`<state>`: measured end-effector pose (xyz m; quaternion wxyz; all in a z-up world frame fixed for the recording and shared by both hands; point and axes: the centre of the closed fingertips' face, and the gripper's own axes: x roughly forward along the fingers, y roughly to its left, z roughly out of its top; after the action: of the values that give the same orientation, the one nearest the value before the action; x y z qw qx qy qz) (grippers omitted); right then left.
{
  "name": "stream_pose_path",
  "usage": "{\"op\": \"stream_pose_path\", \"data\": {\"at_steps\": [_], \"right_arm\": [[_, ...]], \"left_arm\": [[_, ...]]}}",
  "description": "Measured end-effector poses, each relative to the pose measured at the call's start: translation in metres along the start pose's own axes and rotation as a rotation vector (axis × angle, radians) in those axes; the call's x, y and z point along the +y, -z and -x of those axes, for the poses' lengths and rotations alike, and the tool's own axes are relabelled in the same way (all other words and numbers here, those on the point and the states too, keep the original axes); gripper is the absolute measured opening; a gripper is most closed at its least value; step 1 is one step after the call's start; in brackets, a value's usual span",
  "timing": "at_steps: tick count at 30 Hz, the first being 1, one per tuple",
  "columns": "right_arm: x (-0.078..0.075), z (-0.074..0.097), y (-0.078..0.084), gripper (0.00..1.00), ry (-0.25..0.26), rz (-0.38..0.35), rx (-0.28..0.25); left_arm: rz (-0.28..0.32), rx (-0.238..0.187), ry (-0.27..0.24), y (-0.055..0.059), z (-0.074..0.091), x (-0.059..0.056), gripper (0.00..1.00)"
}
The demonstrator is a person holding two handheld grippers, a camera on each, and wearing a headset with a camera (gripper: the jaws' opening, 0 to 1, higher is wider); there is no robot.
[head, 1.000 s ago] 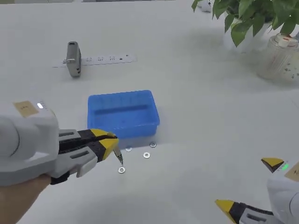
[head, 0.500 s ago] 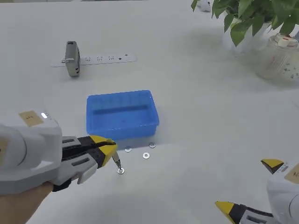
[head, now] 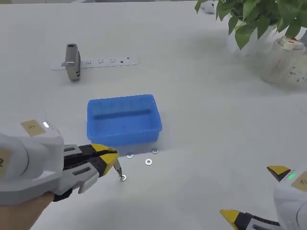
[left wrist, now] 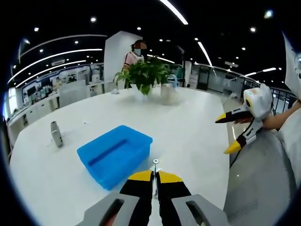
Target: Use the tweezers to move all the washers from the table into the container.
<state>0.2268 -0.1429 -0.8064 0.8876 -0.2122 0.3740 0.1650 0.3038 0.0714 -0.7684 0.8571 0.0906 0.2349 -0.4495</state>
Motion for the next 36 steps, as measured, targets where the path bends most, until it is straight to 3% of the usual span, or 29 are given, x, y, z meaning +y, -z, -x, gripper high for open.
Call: {"op": "stream_pose_path", "data": {"at_steps": [4,9,14,17,20,32,36], "right_arm": [[0.012,0.002,-0.011,0.86,-0.083,-0.046,-0.07],[0.019,0.001,-0.014,0.96,-0.108,-0.009,-0.083],[0.021,0.003,-0.017,0.99,-0.135,-0.042,-0.109],[0.018,0.002,-0.021,0.99,-0.119,-0.073,-0.135],[0.006,0.002,-0.018,0.97,-0.041,-0.049,-0.117],[0.005,0.0,-0.015,0.9,-0.036,-0.042,-0.106],[0.005,0.0,-0.013,0.88,-0.032,-0.036,-0.1]], "left_arm": [[-0.003,-0.004,0.003,-0.001,-0.001,-0.001,0.0],[0.006,-0.011,0.004,-0.001,-0.001,0.0,0.0],[0.005,-0.014,0.0,-0.001,-0.001,0.001,0.0],[0.008,-0.013,0.0,-0.001,-0.001,0.001,0.0],[0.009,-0.01,0.0,-0.001,0.0,0.001,0.0],[-0.026,0.016,-0.006,0.0,0.001,0.0,0.0],[-0.031,0.009,-0.007,-0.007,0.005,0.001,0.0]]}}
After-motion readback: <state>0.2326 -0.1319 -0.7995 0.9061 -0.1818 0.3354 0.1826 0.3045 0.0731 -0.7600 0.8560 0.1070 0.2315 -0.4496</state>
